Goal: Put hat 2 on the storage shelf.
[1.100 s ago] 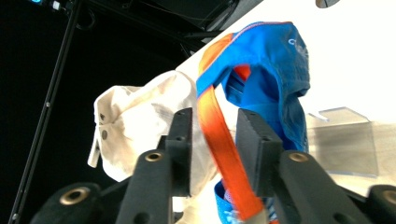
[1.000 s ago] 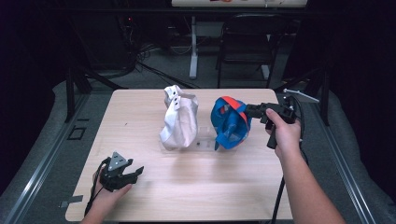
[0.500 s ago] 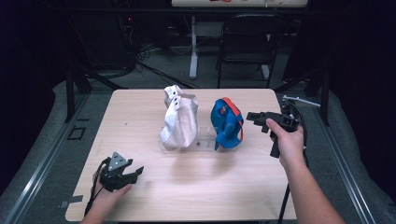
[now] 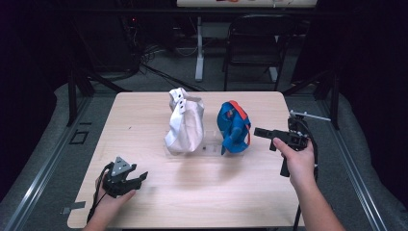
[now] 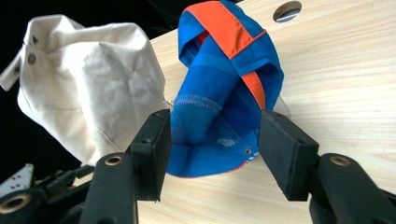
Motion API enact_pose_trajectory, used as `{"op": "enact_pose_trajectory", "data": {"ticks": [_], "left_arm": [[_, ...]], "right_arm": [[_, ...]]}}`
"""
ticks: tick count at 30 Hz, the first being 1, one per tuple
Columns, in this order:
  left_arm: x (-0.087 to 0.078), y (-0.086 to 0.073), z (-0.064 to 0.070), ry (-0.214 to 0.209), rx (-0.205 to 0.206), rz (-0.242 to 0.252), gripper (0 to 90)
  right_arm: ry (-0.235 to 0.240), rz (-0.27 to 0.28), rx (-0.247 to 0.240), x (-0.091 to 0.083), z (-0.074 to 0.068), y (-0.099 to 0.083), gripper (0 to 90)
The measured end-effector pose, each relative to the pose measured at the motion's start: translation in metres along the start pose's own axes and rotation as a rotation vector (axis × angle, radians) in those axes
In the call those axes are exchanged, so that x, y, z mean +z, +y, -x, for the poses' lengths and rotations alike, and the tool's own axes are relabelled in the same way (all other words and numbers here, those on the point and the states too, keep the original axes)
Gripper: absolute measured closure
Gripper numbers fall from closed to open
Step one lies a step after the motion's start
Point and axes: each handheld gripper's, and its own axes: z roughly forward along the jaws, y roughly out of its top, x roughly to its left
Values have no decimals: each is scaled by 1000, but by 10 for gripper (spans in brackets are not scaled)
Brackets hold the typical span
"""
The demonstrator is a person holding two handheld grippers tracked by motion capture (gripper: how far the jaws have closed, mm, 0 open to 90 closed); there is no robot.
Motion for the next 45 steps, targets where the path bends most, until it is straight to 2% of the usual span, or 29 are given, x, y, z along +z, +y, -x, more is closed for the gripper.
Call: {"op": "enact_pose_trajectory", "data": {"ticks": [3, 10, 16, 20, 22, 23, 28, 31, 34, 40, 43, 45], "left_arm": [[0, 0, 0, 0, 1, -1, 448], [1, 0, 0, 2, 0, -3, 448], [1, 0, 0, 5, -5, -3, 448], [1, 0, 0, 4, -5, -3, 448], [1, 0, 0, 4, -5, -3, 448], [1, 0, 0, 3, -6, -4, 448], [2, -1, 0, 0, -7, -7, 448], [2, -1, -1, 1, -5, -9, 448], [2, -1, -1, 1, -5, -6, 448], [3, -1, -2, -2, -9, -10, 448], [3, -1, -2, -3, -9, -10, 448], [3, -1, -2, -5, -9, -13, 448]], "right_arm": [[1, 0, -23, -2, 1, -9, 437], [2, 18, -39, -3, 11, -35, 420], [-15, 34, -64, -2, 17, -59, 426], [-23, 44, -53, 0, 22, -73, 438], [-32, 44, -60, 0, 24, -76, 438], [-52, 43, -66, 1, 26, -81, 440], [-63, 63, -91, 4, 33, -94, 440], [-73, 55, -110, 7, 37, -102, 440], [-63, 43, -107, 12, 41, -110, 440], [-83, 30, -105, 22, 49, -121, 442], [-106, 35, -98, 27, 53, -126, 452], [-138, 55, -100, 30, 55, -128, 453]]}}
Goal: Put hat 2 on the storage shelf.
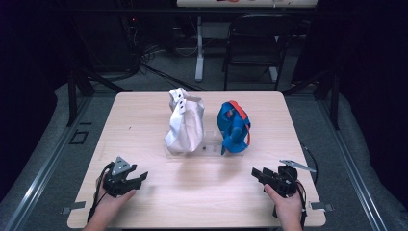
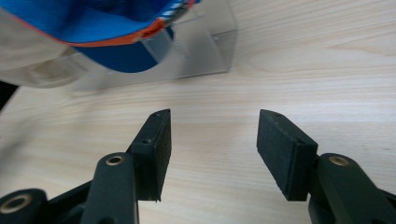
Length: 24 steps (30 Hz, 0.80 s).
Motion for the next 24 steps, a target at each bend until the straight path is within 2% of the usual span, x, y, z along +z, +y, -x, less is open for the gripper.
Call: {"op": "enact_pose_trajectory", "data": {"ticks": [2, 11, 14, 17, 24], "left_arm": [[1, 0, 0, 2, -1, 5, 448], [2, -1, -2, -9, -8, -13, 448], [2, -2, -3, -12, -12, -14, 448], [3, -2, -3, -15, -16, -16, 448], [9, -3, -1, -29, -10, -24, 448]], "right_arm": [[-18, 12, 2, 4, 1, -2, 458], [-10, 2, -25, 9, -2, -5, 456], [-33, 20, -48, 10, -4, -6, 461], [-42, 26, -48, 12, -6, -6, 466], [-33, 19, -57, 13, -7, -7, 466]]}}
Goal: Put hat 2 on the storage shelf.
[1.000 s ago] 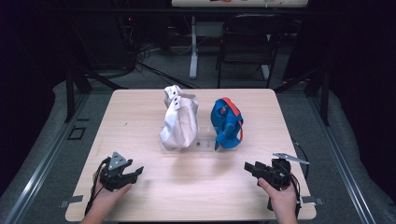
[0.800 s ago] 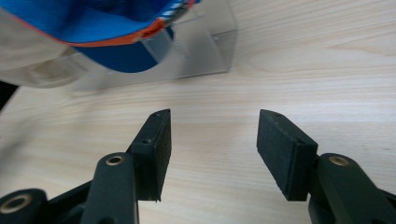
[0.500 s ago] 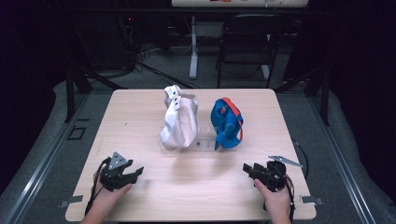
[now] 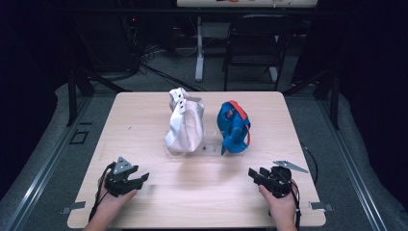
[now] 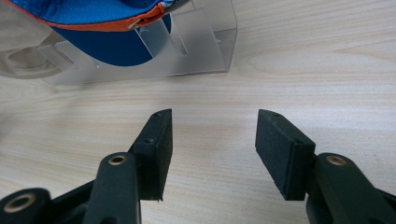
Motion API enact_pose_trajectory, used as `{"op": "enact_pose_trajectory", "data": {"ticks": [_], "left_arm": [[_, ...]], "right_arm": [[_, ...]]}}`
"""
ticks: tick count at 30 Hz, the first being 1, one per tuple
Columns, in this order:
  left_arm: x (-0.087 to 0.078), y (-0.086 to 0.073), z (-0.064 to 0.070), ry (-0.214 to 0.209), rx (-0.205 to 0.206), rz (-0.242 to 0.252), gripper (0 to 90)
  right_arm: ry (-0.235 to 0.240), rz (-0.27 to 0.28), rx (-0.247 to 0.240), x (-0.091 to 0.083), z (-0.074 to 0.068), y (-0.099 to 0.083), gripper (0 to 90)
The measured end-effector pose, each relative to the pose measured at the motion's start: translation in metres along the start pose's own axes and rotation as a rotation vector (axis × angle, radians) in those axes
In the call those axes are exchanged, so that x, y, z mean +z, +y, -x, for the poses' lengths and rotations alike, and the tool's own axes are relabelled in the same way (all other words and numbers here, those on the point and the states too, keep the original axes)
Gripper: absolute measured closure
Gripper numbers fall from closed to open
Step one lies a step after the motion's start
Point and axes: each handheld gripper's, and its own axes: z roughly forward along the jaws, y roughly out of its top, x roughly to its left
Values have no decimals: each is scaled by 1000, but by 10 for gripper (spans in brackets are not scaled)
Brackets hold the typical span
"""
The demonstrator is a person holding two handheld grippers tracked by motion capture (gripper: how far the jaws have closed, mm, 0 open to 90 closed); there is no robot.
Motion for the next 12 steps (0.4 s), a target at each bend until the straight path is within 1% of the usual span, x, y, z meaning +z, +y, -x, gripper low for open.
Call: {"op": "enact_pose_trajectory", "data": {"ticks": [1, 2, 4, 5, 7, 8, 10, 11, 12], "left_arm": [[0, 0, 1, 4, 5, -6, 448], [1, 1, 1, -2, 8, -9, 449], [2, 1, 3, -3, 7, -3, 449], [2, 1, 3, -3, 7, -3, 449], [3, 5, 13, -24, 12, 7, 449], [3, 8, 18, -44, 15, 12, 449], [7, 17, 33, -57, 47, 24, 448], [9, 22, 41, -70, 73, 25, 447], [12, 29, 50, -81, 122, 14, 446]], "right_arm": [[2, -1, 3, 0, 0, 0, 466], [6, -4, 3, 0, 0, 0, 466], [10, -8, 2, 0, 0, 0, 470], [20, -11, 4, 0, 0, 0, 476], [36, -11, 12, -1, 0, 0, 479], [41, -9, 12, -1, 0, 0, 483], [47, -6, 15, -3, 1, 1, 491], [47, -7, 20, -4, 1, 2, 500], [53, -3, 30, -6, 2, 3, 508]]}}
